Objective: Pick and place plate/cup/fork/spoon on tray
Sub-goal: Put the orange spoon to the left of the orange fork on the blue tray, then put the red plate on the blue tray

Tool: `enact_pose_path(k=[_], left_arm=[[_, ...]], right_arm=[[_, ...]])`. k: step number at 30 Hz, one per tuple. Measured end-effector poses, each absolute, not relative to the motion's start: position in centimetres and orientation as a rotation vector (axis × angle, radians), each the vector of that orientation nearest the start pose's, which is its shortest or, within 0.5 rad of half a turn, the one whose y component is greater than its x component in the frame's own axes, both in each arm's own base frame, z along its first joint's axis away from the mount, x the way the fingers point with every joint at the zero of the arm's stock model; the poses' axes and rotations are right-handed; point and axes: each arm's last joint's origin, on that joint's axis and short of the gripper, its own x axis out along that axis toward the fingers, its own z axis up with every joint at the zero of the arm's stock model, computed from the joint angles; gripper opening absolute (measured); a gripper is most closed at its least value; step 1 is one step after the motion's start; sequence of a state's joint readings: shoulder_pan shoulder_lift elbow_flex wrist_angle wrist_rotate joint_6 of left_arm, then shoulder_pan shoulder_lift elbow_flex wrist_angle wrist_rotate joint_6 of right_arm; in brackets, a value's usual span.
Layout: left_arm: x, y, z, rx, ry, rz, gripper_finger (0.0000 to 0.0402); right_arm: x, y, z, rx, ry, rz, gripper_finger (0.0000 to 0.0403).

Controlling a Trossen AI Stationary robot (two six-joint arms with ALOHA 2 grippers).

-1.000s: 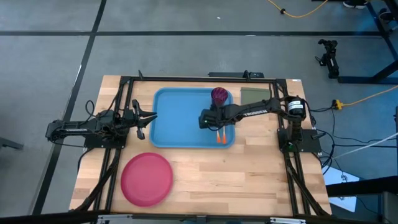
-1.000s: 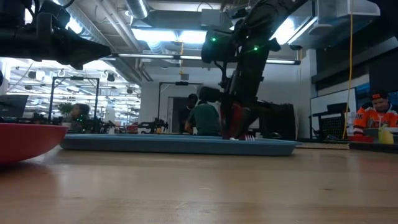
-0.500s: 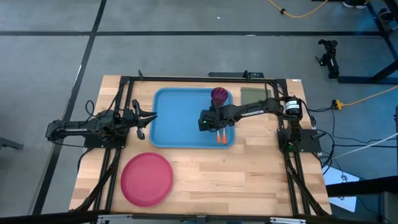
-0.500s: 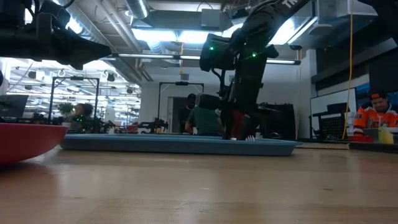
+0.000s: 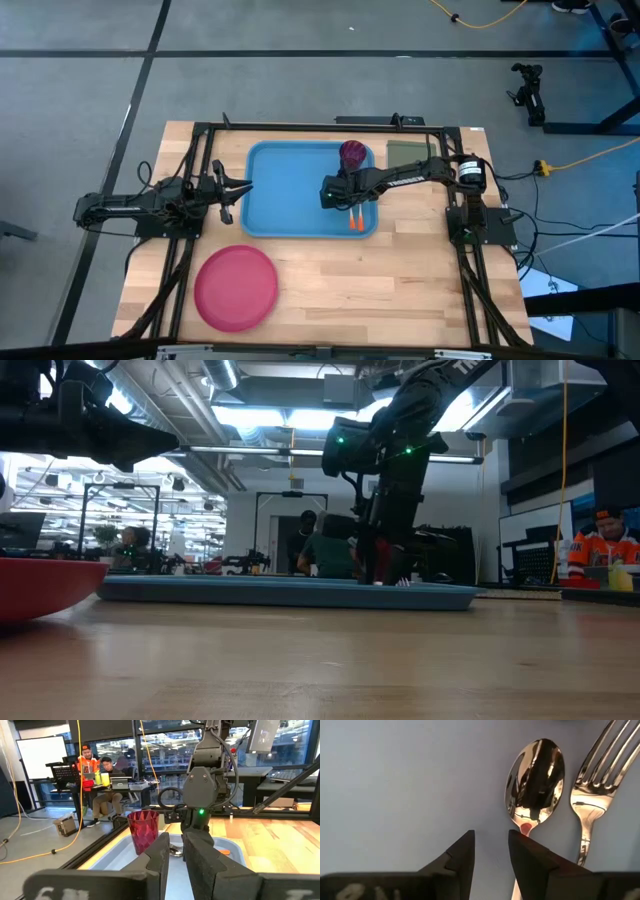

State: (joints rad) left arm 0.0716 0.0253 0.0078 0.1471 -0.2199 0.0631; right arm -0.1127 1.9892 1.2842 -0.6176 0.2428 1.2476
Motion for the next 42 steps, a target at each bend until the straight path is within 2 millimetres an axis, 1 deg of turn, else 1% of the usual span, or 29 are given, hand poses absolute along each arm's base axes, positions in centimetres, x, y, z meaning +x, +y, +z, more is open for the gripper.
enact_pose_path(k=[14,20,25,28,32,34,36,42], left_arm=[[9.7,1.3,17.8,0.053,-0.121,0.295,0.0055],[9.7,1.3,17.8,0.053,-0.121,0.295,0.0055],[9.7,1.3,17.8,0.053,-0.121,0.295,0.0055],[9.7,1.3,17.8,0.053,-0.121,0.295,0.0055],[9.7,1.3,17.8,0.053,-0.12,0.295,0.0055],[9.7,1.3,17.8,0.053,-0.12,0.295,0.0055],[9.7,1.3,17.8,0.053,-0.12,0.295,0.0055],[9.7,1.3,17.8,0.053,-0.121,0.295,0.0055]], right_arm=[[37.3,-5.0,13.9,0.94,0.926,-1.087,0.0124],[37.6,-5.0,14.9,0.934,0.897,-1.051,0.0124],[38.0,-4.1,15.6,0.887,0.916,-1.018,0.0124],[38.6,-3.7,16.4,0.778,0.938,-0.934,0.0124],[39.5,-3.4,18.1,0.497,1.036,-0.708,0.0124],[39.6,-3.0,18.8,0.438,1.083,-0.627,0.0124],[39.6,-2.3,19.0,0.414,1.105,-0.607,0.0124],[38.9,-0.3,19.0,0.248,1.196,-0.584,0.0124]])
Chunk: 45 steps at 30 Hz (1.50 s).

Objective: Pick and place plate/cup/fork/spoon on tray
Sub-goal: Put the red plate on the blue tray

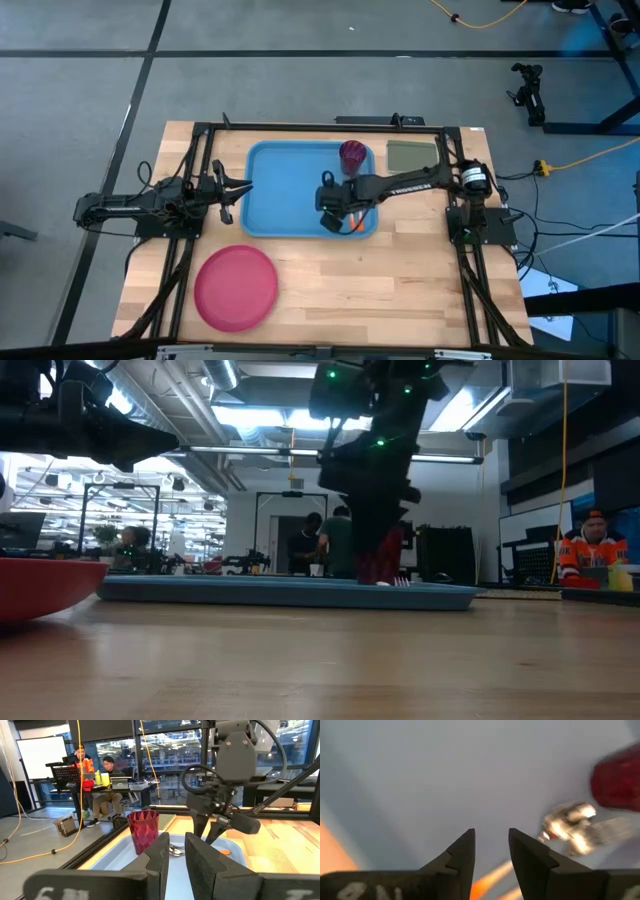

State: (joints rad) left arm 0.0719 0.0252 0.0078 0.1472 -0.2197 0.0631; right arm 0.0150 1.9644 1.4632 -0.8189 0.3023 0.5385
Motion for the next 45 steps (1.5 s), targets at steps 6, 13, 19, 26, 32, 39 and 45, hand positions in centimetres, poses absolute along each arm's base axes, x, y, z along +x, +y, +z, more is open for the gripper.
enact_pose_path(k=[6,13,19,26,32,39,45], left_arm=[[9.7,1.3,17.8,0.053,-0.12,0.295,0.0055],[9.7,1.3,17.8,0.053,-0.121,0.295,0.0055],[9.7,1.3,17.8,0.053,-0.12,0.295,0.0055],[9.7,1.3,17.8,0.053,-0.121,0.295,0.0055],[9.7,1.3,17.8,0.053,-0.121,0.295,0.0055],[9.7,1.3,17.8,0.053,-0.121,0.295,0.0055],[9.7,1.3,17.8,0.053,-0.12,0.295,0.0055]], right_arm=[[38.0,1.5,18.6,0.093,1.258,-0.575,0.0124],[32.1,2.3,18.3,0.06,1.212,-0.465,0.0124],[25.0,1.9,17.4,0.159,1.002,-0.36,0.0124],[19.2,1.0,15.9,0.148,0.617,-0.191,0.0124],[16.2,0.8,13.8,0.177,0.443,-0.038,0.0124],[14.3,0.7,12.7,0.208,0.347,-0.031,0.0124],[13.7,0.7,12.9,0.193,0.357,-0.028,0.0124]])
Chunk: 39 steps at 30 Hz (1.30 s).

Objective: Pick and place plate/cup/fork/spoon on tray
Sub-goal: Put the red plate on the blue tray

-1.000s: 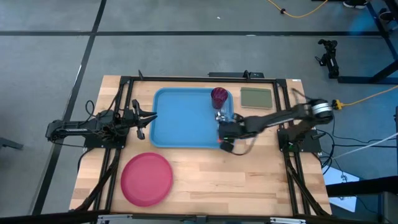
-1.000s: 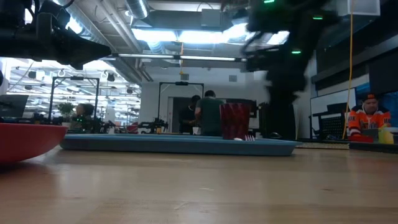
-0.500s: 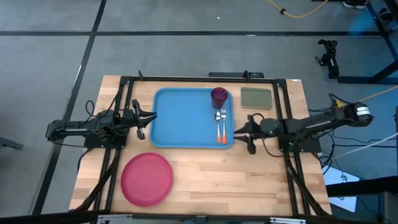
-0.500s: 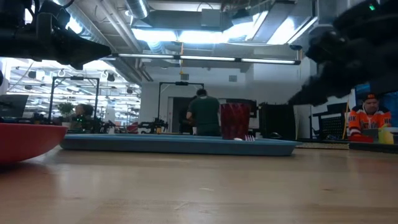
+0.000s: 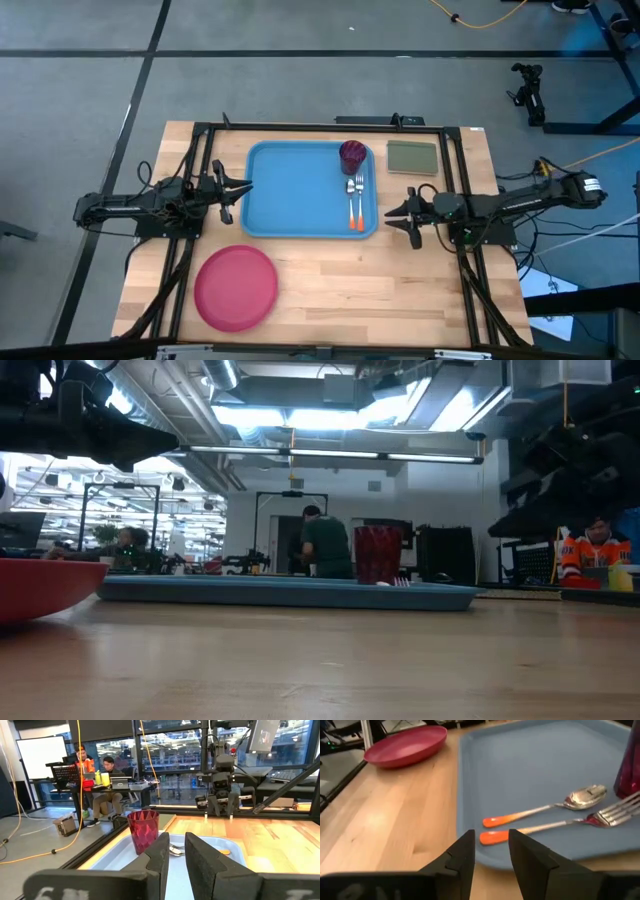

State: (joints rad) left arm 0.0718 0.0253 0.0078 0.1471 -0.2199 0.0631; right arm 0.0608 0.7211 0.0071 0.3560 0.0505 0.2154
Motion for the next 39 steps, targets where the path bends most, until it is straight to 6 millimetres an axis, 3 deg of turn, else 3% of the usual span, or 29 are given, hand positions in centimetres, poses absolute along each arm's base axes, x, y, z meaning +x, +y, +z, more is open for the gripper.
enact_pose_path(k=[12,30,39], left_arm=[[9.7,1.3,17.8,0.053,-0.12,0.295,0.0055],[9.7,1.3,17.8,0.053,-0.12,0.295,0.0055],[9.7,1.3,17.8,0.053,-0.12,0.295,0.0055]], right_arm=[[11.8,0.6,13.2,0.207,0.38,-0.033,0.0124],[10.5,0.6,15.8,0.192,0.094,0.029,0.0124],[9.7,0.6,16.8,0.103,-0.029,0.07,0.0124]])
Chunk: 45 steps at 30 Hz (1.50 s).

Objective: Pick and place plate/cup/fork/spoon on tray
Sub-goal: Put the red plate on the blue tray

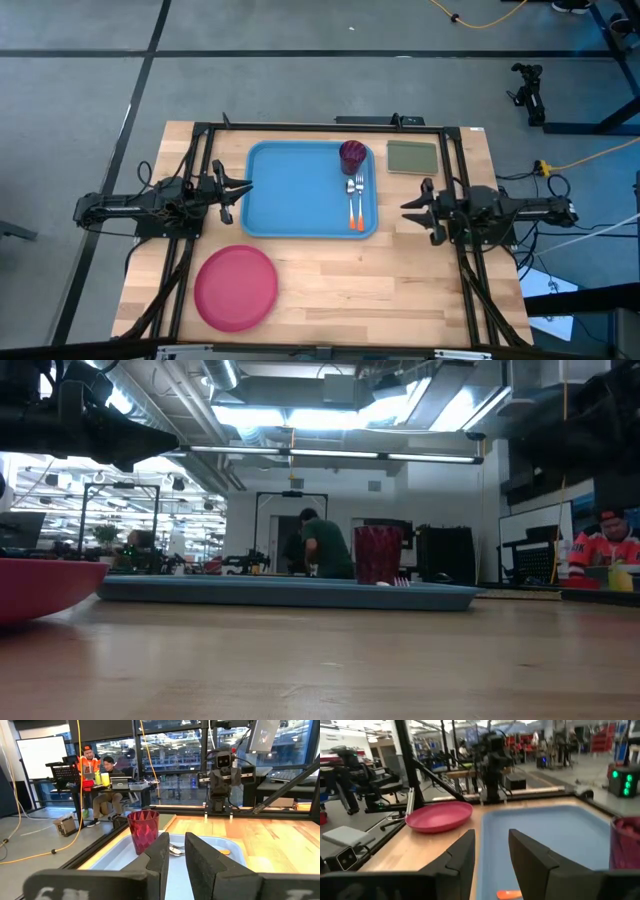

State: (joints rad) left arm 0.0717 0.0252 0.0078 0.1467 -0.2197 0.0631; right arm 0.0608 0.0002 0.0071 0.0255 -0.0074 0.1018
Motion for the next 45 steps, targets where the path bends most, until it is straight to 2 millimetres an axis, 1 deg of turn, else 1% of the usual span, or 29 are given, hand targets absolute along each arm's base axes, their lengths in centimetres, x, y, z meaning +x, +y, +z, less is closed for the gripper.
enact_pose_path(k=[5,13,39,41,43,45], left_arm=[[9.66,1.33,17.83,0.053,-0.12,0.295,0.0055],[9.66,1.33,17.81,0.053,-0.12,0.295,0.0055],[9.66,1.33,17.83,0.053,-0.121,0.296,0.0055],[9.62,1.41,17.9,0.05,-0.127,0.325,0.0055],[9.58,1.47,18.06,-0.023,-0.156,0.344,0.0055],[9.55,1.43,18.31,-0.176,-0.207,0.314,0.0055]], right_arm=[[9.68,0.63,17.14,0.101,-0.059,0.077,0.0124],[9.78,0.64,16.71,0.098,-0.012,0.075,0.0124],[9.78,0.63,16.73,0.097,-0.014,0.074,0.0124],[9.78,0.63,16.73,0.097,-0.014,0.074,0.0124],[9.78,0.63,16.73,0.097,-0.014,0.074,0.0124],[9.78,0.63,16.73,0.097,-0.014,0.073,0.0124]])
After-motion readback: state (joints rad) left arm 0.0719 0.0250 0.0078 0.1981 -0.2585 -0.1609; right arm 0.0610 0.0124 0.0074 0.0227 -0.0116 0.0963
